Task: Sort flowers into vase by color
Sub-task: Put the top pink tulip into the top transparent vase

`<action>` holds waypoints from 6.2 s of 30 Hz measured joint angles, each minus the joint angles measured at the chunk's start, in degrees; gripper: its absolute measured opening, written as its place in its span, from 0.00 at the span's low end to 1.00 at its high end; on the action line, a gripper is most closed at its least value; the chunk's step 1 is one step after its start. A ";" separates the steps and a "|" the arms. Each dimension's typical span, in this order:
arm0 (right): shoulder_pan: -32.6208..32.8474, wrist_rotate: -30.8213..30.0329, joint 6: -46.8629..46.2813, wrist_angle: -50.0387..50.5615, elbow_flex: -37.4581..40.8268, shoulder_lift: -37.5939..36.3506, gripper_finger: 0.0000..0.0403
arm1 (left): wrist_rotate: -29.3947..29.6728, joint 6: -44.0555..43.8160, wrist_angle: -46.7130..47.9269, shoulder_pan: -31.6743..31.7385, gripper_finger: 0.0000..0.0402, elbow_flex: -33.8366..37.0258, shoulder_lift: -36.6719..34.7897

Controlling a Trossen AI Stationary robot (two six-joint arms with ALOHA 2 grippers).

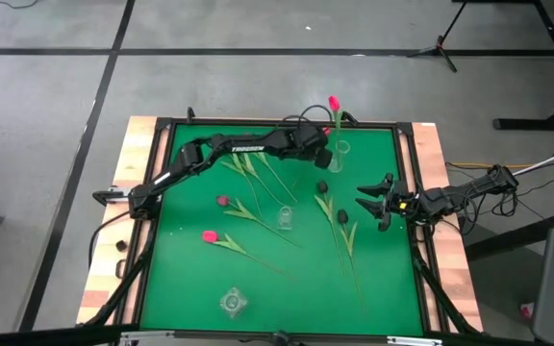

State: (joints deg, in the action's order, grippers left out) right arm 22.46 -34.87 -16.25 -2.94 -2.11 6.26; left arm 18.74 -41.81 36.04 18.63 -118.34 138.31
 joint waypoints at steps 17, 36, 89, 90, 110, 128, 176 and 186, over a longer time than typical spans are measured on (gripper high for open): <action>0.00 0.00 -0.09 -0.34 0.00 -0.02 0.48 | 8.07 1.93 16.25 -2.45 0.00 0.02 -12.52; 0.02 -0.61 -14.95 -18.81 -0.02 0.29 0.48 | 18.23 7.99 12.83 -12.37 0.00 0.00 -26.77; 0.02 2.56 -19.29 -11.36 -0.02 8.26 0.48 | -16.32 21.54 18.70 -7.60 0.52 4.48 -3.40; 0.02 2.56 -19.28 -11.32 -0.02 8.26 0.48 | -16.33 21.95 19.14 -7.54 0.52 4.48 -3.40; 0.02 2.64 -19.28 -10.03 0.00 8.24 0.48 | -18.02 23.93 20.53 -7.17 0.24 4.28 -0.36; 0.01 2.60 -19.28 -10.07 -0.01 8.24 0.48 | -16.59 19.42 21.18 -7.35 0.01 0.40 -0.03; 0.02 2.58 -19.25 -8.81 0.00 8.24 0.48 | -1.05 22.83 3.31 -9.27 0.00 -5.57 -17.46; 0.00 2.58 -19.21 -7.01 -0.02 8.24 0.48 | 0.00 37.20 -31.96 -10.44 0.00 -5.64 -18.15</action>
State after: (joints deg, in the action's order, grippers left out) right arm 22.46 -32.29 -35.46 -9.95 -2.13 14.50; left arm 18.74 -4.61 4.09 8.19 -123.98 120.16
